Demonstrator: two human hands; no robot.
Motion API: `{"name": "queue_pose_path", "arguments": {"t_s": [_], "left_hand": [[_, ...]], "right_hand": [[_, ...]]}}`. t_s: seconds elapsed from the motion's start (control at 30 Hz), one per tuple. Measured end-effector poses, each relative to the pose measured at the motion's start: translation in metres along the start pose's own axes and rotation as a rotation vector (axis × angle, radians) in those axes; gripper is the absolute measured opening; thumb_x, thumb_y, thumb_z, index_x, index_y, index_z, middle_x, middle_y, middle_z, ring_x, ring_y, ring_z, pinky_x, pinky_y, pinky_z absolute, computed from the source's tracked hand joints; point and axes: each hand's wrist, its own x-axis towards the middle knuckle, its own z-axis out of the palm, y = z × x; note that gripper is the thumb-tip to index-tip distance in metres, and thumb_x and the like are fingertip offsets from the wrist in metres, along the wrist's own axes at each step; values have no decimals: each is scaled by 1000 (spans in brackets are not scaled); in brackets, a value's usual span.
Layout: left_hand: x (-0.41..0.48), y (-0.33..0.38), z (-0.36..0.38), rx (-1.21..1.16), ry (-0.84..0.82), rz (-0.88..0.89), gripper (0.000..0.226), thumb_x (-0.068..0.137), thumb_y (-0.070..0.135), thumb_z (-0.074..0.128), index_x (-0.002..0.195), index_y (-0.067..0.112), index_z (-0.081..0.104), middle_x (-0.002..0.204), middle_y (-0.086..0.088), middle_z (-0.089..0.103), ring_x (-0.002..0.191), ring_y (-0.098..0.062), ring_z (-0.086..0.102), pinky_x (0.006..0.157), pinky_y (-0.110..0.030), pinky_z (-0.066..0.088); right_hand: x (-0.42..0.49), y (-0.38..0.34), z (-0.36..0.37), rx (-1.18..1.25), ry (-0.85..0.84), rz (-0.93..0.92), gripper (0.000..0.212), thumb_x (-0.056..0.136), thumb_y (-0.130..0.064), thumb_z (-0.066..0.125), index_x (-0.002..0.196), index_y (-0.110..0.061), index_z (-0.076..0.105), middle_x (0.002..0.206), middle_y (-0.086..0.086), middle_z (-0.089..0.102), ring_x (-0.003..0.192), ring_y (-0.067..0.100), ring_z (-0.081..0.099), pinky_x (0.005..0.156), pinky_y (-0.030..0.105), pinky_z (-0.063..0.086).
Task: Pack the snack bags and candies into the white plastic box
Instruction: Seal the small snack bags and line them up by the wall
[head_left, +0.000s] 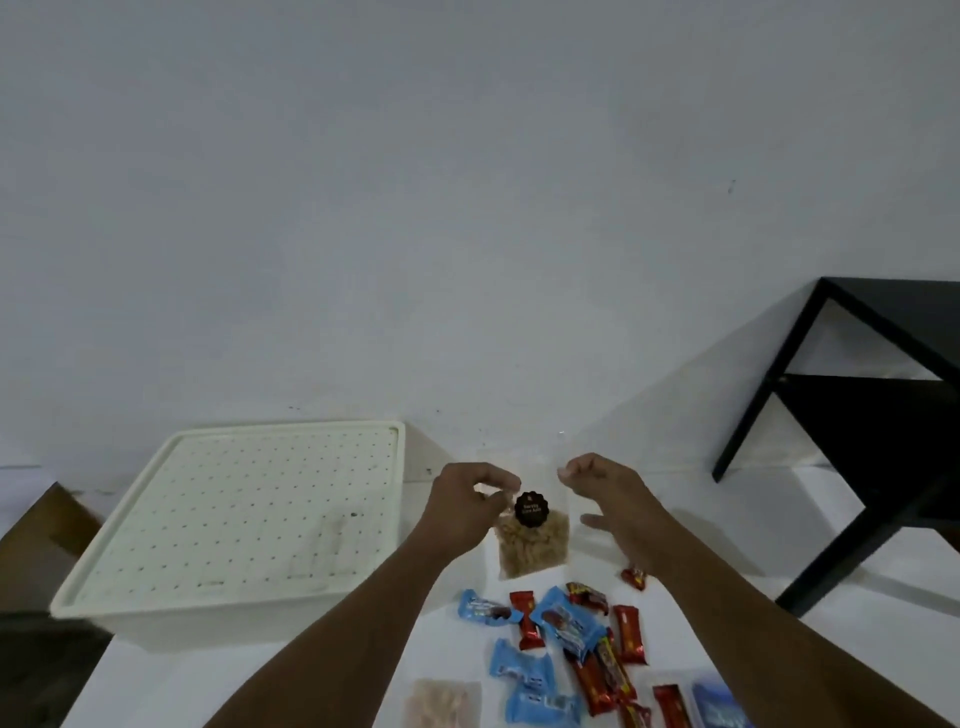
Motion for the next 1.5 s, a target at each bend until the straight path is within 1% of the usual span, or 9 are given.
{"name": "queue_pose_path", "arguments": {"t_s": [0.2, 0.37, 0.6, 0.77, 0.9, 1.17, 1.27, 1.37, 1.5], "left_hand": [[76, -40, 23, 88, 10, -61, 27, 83, 5, 70, 81, 32, 75, 94, 7, 77, 84, -11, 74, 84, -30, 59], [137, -84, 41, 166, 29, -180, 22, 85, 5, 65, 95, 22, 76, 100, 6, 75, 82, -7, 71, 65, -7, 50], [171, -132, 55, 234, 3, -276, 26, 84, 18, 73, 108, 28, 70, 130, 3, 60, 118, -18, 61, 102, -32, 50], [141, -120, 43, 272, -54, -341, 28, 85, 24, 73, 114, 27, 70, 132, 4, 60, 112, -13, 62, 98, -25, 47], [93, -91, 21, 321, -172, -400, 34, 87, 31, 72, 119, 23, 67, 132, -1, 60, 120, -19, 58, 105, -30, 44], [-39, -81, -15, 191, -236, -492, 21, 84, 27, 77, 99, 13, 72, 97, -13, 72, 75, -20, 61, 64, -23, 48], [-93, -111, -28, 270, -243, -541, 19, 83, 28, 78, 95, 13, 74, 78, -4, 68, 62, -14, 58, 50, -15, 42], [-139, -145, -38, 364, -275, -564, 12, 83, 22, 75, 92, 14, 76, 68, 4, 63, 55, -5, 54, 48, -10, 39], [-176, -172, -45, 483, -333, -534, 8, 85, 23, 71, 91, 23, 77, 89, 5, 73, 67, -4, 63, 57, -2, 40]], "right_hand": [[86, 47, -8, -87, -87, 141, 12, 88, -14, 66, 93, -19, 76, 108, 6, 71, 107, 25, 65, 92, 44, 56], [161, 75, -4, -68, -41, 193, 17, 86, -6, 63, 96, -14, 73, 108, 7, 68, 101, 22, 65, 92, 42, 54], [209, 120, 1, -91, 18, 267, 35, 83, -13, 68, 117, -16, 68, 120, 4, 63, 109, 19, 59, 89, 30, 47], [185, 116, -3, -207, 111, 239, 34, 85, -19, 68, 120, -21, 67, 119, -2, 58, 111, 18, 55, 89, 30, 45], [143, 92, 1, -173, 64, 283, 12, 87, -14, 63, 96, -19, 70, 95, 3, 63, 94, 21, 58, 85, 38, 51], [19, 101, 66, -206, -105, 318, 8, 89, -5, 61, 90, -4, 68, 78, 13, 62, 61, 20, 57, 46, 20, 43], [-27, 140, 101, -250, -204, 476, 11, 90, -10, 54, 83, -11, 62, 70, 8, 53, 53, 18, 51, 49, 23, 38], [-68, 181, 131, -475, -255, 479, 9, 89, -15, 56, 88, -12, 64, 82, 9, 62, 69, 22, 61, 60, 33, 54], [-102, 195, 166, -728, -178, 304, 24, 85, -20, 58, 100, -6, 70, 106, 11, 71, 103, 28, 65, 89, 34, 52]]}}
